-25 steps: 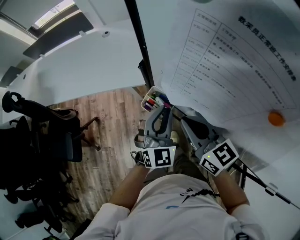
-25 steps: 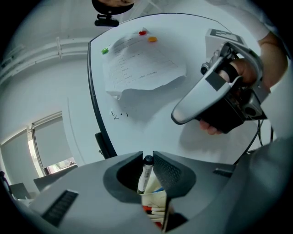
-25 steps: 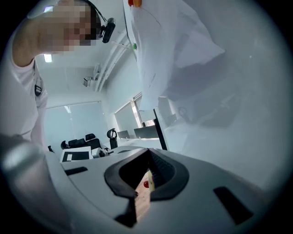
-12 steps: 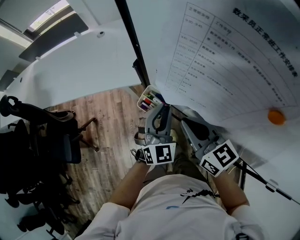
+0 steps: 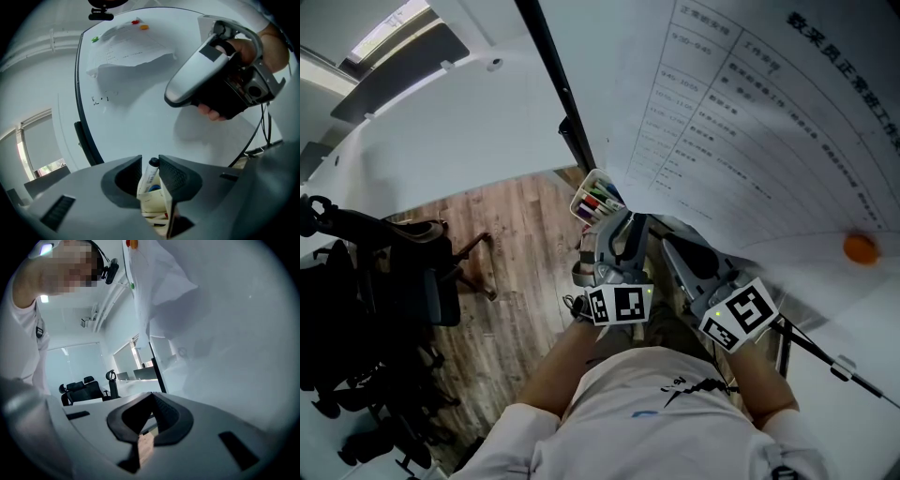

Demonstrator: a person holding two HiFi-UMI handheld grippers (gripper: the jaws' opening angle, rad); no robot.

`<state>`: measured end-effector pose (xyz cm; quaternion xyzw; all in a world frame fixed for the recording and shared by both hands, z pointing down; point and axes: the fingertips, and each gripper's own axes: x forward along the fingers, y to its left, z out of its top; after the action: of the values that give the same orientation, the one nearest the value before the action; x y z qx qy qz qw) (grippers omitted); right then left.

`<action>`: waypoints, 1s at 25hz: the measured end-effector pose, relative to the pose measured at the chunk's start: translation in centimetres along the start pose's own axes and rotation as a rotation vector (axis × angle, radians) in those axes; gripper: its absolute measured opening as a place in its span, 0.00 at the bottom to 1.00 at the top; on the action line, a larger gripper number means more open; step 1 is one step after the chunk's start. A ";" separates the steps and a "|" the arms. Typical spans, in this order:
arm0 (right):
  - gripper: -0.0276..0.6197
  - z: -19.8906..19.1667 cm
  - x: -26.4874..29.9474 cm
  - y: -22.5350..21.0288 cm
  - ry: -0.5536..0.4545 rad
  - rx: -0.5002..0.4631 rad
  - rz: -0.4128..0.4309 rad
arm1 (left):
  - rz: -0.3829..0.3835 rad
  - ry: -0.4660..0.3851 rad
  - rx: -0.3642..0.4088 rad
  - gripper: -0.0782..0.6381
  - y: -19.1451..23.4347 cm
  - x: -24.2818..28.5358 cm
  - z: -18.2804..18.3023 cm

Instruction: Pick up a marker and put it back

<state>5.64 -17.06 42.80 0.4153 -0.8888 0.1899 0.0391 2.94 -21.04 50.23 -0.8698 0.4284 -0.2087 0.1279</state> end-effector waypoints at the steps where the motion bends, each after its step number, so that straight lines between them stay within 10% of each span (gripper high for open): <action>1: 0.06 0.0 -0.1 0.0 -0.001 -0.001 -0.004 | -0.009 0.000 -0.010 0.26 -0.1 0.0 -0.1; 25: 0.06 1.1 -3.1 6.3 -0.074 -0.069 -0.039 | -0.104 -0.089 -0.210 0.34 0.4 -9.7 4.8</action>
<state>3.03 -11.62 39.15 0.4378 -0.8873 0.1428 0.0242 -0.38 -13.38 43.39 -0.9077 0.3963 -0.1305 0.0442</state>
